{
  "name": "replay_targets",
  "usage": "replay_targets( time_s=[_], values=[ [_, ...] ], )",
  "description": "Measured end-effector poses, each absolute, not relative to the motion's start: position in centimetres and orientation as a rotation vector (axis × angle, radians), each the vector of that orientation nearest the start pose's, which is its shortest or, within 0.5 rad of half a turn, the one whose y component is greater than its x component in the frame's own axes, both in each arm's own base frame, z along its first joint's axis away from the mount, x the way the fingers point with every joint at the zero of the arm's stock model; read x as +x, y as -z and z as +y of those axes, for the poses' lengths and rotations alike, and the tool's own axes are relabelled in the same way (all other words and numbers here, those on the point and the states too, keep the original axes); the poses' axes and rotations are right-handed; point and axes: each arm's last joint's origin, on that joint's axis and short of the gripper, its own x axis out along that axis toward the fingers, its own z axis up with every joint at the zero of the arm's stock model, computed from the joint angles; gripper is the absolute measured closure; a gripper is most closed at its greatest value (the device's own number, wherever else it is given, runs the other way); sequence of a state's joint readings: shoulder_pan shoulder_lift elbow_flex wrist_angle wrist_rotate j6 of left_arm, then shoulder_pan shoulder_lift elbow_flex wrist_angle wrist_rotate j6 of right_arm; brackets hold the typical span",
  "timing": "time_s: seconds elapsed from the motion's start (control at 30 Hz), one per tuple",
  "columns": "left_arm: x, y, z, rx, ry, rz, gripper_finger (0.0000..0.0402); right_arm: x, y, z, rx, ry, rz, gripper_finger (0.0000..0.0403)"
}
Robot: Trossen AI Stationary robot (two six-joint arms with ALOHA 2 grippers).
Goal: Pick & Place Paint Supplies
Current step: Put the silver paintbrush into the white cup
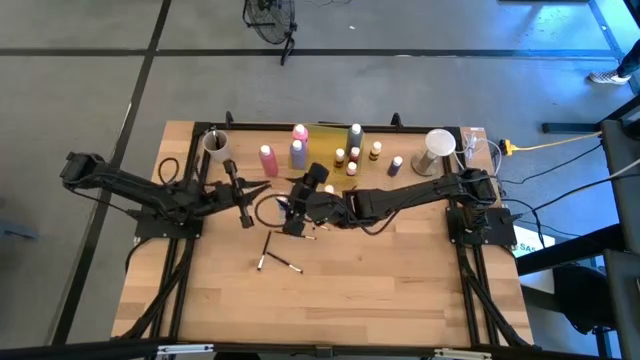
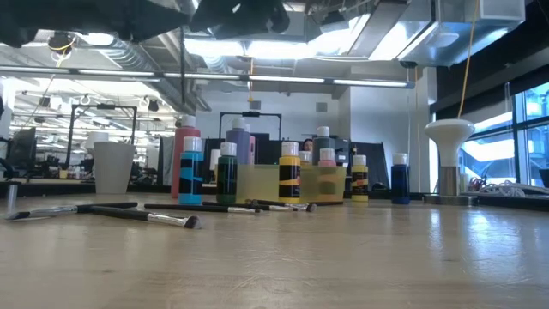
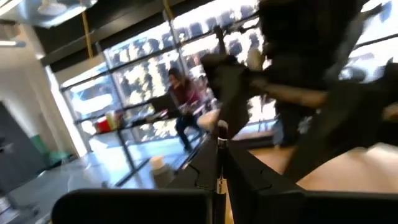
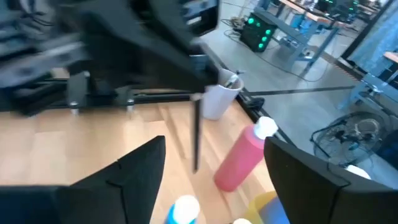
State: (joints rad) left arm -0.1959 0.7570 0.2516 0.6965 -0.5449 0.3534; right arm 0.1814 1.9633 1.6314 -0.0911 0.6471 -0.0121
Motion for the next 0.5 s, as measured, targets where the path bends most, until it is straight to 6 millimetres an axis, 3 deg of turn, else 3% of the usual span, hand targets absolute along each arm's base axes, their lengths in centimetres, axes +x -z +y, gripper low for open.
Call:
replay_targets(
  time_s=[0.23,0.5],
  values=[
    [12.8,-24.1,-0.5,0.297,-0.572,-0.020,0.0393,44.6,-28.4,8.3,-0.245,0.405,0.428,0.0126],
    [8.7,-25.6,1.0,0.308,-0.827,-0.081,0.0393,44.4,-28.4,9.2,-0.266,0.379,0.436,0.0126]
  ],
)
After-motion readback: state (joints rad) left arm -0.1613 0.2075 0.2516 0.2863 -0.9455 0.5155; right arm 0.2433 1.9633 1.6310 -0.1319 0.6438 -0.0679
